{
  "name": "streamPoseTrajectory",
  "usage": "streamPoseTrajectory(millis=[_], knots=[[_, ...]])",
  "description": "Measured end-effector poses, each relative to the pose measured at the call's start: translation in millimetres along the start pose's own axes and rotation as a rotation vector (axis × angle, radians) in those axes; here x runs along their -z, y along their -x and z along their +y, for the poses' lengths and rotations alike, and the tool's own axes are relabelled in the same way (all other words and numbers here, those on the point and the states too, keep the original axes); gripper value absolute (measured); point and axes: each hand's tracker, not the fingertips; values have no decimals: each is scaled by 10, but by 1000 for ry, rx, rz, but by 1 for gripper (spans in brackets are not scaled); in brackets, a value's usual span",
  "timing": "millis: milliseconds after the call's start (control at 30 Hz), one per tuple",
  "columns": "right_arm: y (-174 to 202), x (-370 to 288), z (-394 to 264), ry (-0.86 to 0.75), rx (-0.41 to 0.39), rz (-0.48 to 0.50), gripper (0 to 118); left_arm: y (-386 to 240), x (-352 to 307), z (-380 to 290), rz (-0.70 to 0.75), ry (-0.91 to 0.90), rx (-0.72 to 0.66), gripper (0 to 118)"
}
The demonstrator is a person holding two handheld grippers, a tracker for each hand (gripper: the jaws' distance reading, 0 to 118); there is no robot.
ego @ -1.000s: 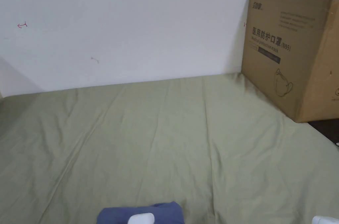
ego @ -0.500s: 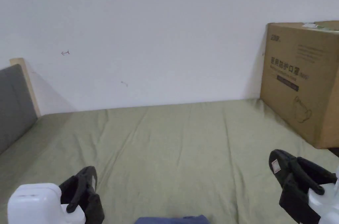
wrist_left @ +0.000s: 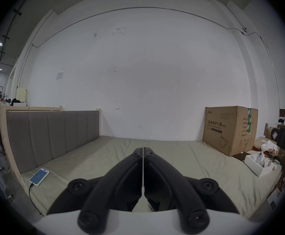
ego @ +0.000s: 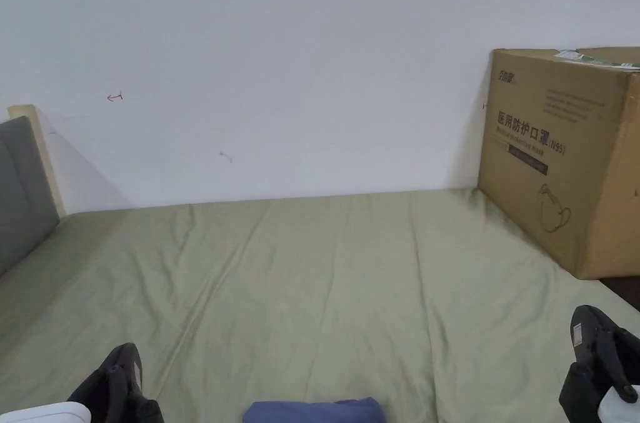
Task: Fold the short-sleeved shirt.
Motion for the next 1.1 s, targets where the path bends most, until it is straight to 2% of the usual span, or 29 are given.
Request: streamPoseTrajectory(millis=[33, 67, 133, 200, 267, 300, 367, 400, 500, 533, 600, 667, 700, 733, 767, 800, 833, 867, 933, 967, 1067, 1100], knots=[[-4, 6, 31, 9, 11, 18, 0, 16, -5, 14, -1, 5, -3, 1], [-4, 38, 59, 24, 44, 97, 0, 40, -4, 33, -13, 16, -8, 1], [9, 252, 68, 136, 114, 346, 0, 128, 11, 70, -44, 40, -5, 1], [99, 690, -55, 421, 209, 596, 0, 227, 33, 82, -47, 80, 6, 1], [254, 1206, -391, 818, 335, 746, 0, 328, 72, 43, -46, 133, -6, 1], [356, 1444, -707, 1018, 397, 743, 0, 397, 105, 0, -54, 169, -28, 1], [467, 1733, -1207, 1173, 538, 832, 0, 495, 174, -95, -59, 232, -73, 1], [509, 1849, -1436, 1264, 536, 841, 0, 561, 234, -163, -66, 268, -96, 1], [538, 2045, -1957, 1469, 349, 761, 0, 725, 543, -375, -125, 416, -146, 1], [512, 2079, -2085, 1521, 308, 741, 0, 778, 682, -460, -176, 482, -195, 1], [467, 2064, -2301, 1591, 196, 687, 0, 892, 1051, -740, -297, 650, -381, 1], [411, 2085, -2310, 1535, 321, 766, 0, 1019, 1430, -1107, -449, 798, -611, 6], [405, 2105, -2305, 1547, 301, 755, 0, 1058, 1607, -1306, -505, 888, -707, 16], [395, 2078, -2305, 1543, 304, 762, 0, 1124, 1771, -1451, -536, 937, -761, 40], [390, 2063, -2313, 1539, 305, 767, 0, 1087, 1868, -1721, -582, 981, -808, 94], [382, 2053, -2320, 1534, 309, 769, 0, 1067, 1990, -1915, -602, 1057, -818, 118], [374, 2048, -2324, 1530, 315, 769, 0, 1005, 2072, -2030, -648, 1112, -846, 114], [372, 2027, -2317, 1527, 326, 767, 0, 951, 2124, -2127, -710, 1079, -935, 114], [351, 2031, -2334, 1531, 352, 763, 0, 871, 2249, -2410, -737, 1183, -983, 118], [339, 2036, -2347, 1536, 368, 761, 0, 1031, 2374, -2581, -771, 1217, -1035, 118], [311, 2046, -2388, 1549, 413, 757, 0, 958, 2579, -2717, -974, 1165, -1165, 118], [304, 2042, -2399, 1553, 428, 753, 0, 704, 2565, -2745, -987, 1200, -1165, 118]])
